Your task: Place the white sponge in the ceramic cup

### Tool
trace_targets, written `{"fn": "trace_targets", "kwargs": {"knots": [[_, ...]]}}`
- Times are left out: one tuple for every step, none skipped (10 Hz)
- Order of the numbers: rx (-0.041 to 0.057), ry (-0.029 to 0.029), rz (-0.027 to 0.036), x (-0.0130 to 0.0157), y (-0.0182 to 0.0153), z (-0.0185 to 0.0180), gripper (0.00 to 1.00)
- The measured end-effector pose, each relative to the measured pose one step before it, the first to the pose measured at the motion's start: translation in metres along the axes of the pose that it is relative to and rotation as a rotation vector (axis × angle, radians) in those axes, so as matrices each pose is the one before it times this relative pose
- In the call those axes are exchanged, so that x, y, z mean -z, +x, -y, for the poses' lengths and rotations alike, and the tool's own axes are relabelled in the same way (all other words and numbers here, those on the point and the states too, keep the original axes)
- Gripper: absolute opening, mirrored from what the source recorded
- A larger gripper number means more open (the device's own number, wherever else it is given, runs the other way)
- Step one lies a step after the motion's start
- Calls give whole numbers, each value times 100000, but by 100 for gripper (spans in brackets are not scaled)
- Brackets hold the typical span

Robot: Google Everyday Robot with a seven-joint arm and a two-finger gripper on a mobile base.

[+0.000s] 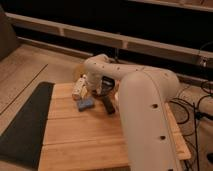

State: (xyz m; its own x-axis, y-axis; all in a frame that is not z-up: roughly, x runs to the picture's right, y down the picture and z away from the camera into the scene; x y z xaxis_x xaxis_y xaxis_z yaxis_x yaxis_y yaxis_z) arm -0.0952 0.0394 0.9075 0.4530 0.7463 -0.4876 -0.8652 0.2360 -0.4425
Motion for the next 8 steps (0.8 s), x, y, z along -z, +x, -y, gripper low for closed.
{"fn": "trace_targets", "kwargs": {"knots": [[-256,-1777,-1929,-717,-225,-628,65],[-544,-1961,-2782,-888,76,-537,65],[-318,-1694,-1986,-691,45,-459,65],[44,-1258,-1875,-651,107,-442,65],[-83,-1338,-2316,-702,166,-386,65],[-394,-817,-2671,-714,269,-90,65],[-481,-114,-2031,-490,191,152,65],[-584,289,-1855,-433,119,297,63]]}}
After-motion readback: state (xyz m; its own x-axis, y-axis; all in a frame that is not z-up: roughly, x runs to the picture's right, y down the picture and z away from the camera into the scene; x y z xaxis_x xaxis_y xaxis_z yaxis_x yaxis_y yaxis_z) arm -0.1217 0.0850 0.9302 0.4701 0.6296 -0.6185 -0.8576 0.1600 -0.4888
